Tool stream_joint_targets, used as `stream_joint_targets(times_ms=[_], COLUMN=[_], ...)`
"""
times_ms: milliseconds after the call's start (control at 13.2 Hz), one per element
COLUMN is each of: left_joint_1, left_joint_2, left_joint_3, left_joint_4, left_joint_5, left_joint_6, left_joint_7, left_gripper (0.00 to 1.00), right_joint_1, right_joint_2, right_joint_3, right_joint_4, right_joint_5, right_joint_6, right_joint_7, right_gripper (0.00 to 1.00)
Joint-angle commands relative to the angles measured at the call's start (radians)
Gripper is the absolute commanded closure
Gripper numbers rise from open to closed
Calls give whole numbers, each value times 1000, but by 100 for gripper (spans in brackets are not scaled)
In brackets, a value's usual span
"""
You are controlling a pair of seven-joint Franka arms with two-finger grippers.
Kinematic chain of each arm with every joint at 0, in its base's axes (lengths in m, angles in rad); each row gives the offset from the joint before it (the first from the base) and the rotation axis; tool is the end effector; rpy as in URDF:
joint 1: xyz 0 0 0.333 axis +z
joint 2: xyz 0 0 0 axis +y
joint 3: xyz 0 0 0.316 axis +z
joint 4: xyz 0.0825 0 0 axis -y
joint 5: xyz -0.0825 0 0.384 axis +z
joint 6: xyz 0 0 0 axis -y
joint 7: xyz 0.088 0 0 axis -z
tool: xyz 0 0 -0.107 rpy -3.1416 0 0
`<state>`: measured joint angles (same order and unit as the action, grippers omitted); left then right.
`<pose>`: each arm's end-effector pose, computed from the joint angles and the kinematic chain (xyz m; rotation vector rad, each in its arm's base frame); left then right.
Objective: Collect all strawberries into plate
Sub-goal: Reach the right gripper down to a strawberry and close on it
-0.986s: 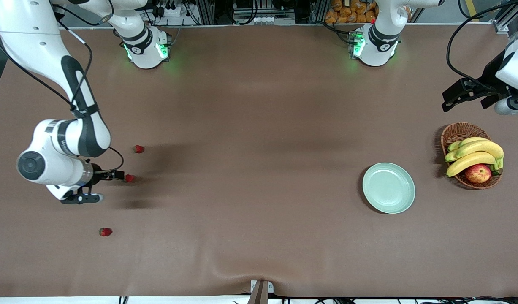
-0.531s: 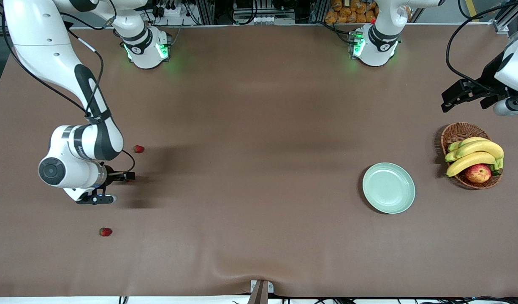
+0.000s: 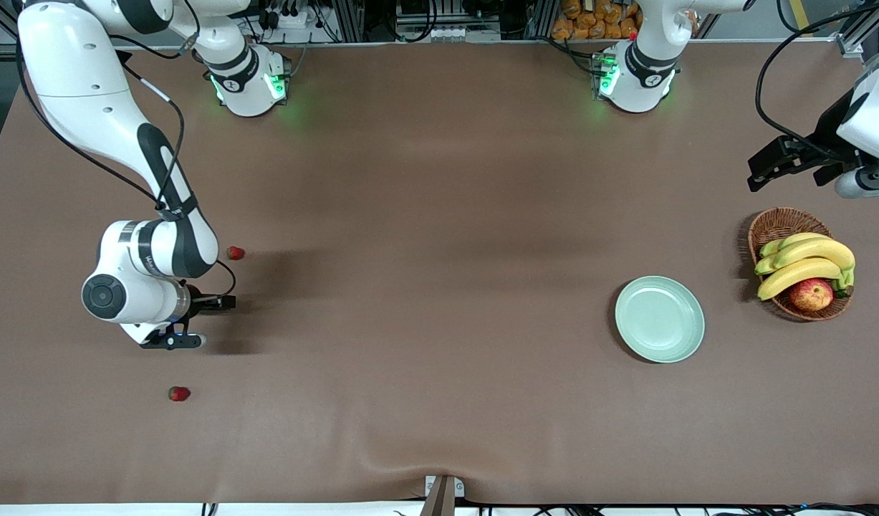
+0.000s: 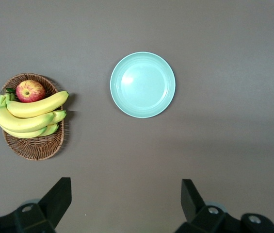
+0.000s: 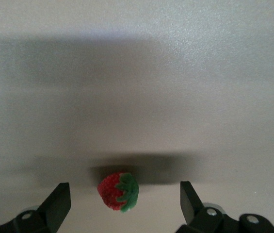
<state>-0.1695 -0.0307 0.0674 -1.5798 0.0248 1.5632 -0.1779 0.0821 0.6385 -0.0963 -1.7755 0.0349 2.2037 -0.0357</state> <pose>0.5419 -0.0522 0.6364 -3.1187 -0.1188 -0.0266 0.6357 -0.0044 0.1843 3.0968 0.0168 -0.3229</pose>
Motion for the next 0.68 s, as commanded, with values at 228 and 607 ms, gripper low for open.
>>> stream_joint_targets(times_ms=[228, 607], left_joint_1=[-2, -5], left_joint_2=[17, 23], left_joint_3=[0, 0], left_joint_4=[20, 20], left_joint_5=[-17, -17], left_joint_6=[-14, -6], left_joint_7=[3, 0], left_gripper=[0, 0], right_joint_1=[2, 4], right_joint_2=[12, 12], right_joint_3=[-2, -2], right_joint_4=[14, 14], right_joint_5=[16, 16], right_joint_6=[-12, -13], right_joint_7=[11, 11], right_gripper=[12, 25])
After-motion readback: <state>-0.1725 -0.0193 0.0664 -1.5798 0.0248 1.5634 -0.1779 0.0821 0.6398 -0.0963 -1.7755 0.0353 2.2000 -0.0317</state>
